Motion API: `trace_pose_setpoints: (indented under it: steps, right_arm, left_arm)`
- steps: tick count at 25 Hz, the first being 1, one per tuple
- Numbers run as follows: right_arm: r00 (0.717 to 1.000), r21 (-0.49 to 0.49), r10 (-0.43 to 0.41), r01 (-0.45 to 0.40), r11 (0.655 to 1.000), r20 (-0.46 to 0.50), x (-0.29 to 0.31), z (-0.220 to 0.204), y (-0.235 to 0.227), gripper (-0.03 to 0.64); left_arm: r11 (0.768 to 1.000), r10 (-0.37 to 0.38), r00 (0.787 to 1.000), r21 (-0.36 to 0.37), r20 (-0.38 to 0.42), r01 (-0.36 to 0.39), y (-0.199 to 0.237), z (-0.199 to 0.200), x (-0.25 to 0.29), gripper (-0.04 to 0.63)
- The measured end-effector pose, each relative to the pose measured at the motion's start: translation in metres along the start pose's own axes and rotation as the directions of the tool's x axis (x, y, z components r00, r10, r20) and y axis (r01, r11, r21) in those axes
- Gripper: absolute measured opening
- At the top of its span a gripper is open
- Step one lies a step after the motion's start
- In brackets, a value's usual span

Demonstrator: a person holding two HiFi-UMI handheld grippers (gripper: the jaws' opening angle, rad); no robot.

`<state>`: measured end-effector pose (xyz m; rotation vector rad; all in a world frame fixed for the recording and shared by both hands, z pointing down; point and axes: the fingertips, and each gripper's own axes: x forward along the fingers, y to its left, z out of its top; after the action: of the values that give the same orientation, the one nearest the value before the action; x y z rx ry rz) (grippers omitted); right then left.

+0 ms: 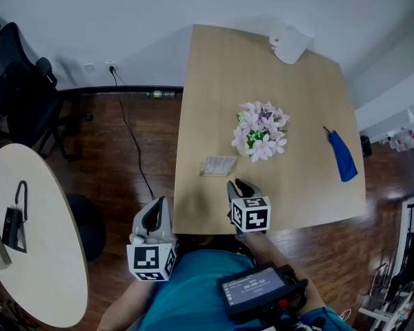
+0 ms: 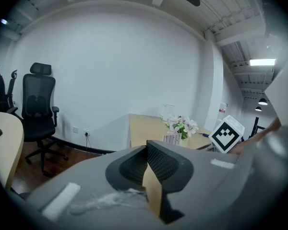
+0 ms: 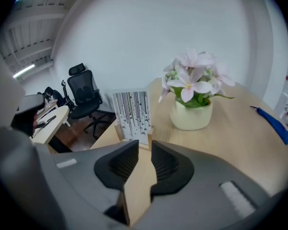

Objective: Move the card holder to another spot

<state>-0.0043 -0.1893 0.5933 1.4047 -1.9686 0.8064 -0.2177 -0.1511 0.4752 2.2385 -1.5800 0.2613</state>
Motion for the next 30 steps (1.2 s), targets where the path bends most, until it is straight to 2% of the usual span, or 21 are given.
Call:
trace_pose_setpoints:
  steps: [2,5,10,17,23,30]
  right_arm:
    - [0.998,0.022,-0.032,0.031,0.999,0.047,-0.02,0.003,-0.001,0.033]
    - [0.99,0.075,-0.09,0.083,0.994,0.107,-0.051,0.005,-0.005,-0.003]
    - [0.955,0.179,-0.185,0.145,0.973,0.232,-0.106,0.016,-0.021,-0.007]
    - [0.903,0.169,-0.225,0.173,0.97,0.366,-0.18,0.02,-0.017,-0.008]
    - [0.874,0.174,-0.268,0.214,0.961,0.406,-0.25,-0.033,-0.018,-0.008]
    - [0.839,0.274,-0.34,0.239,0.932,0.425,-0.337,-0.116,-0.01,-0.008]
  left_arm:
    - [0.999,-0.037,0.999,-0.006,-0.007,0.037,-0.005,-0.004,0.002,0.017]
    - [0.995,-0.099,0.994,-0.01,-0.038,0.099,-0.012,-0.01,0.002,0.017]
    - [0.983,-0.177,0.984,0.042,-0.027,0.178,-0.027,0.004,0.001,0.017]
    - [0.955,-0.275,0.961,0.106,-0.025,0.276,-0.076,0.004,-0.018,0.017]
    - [0.923,-0.353,0.935,0.15,-0.031,0.353,-0.138,-0.02,-0.062,0.017]
    - [0.899,-0.4,0.916,0.2,0.013,0.39,-0.188,-0.013,-0.152,0.017]
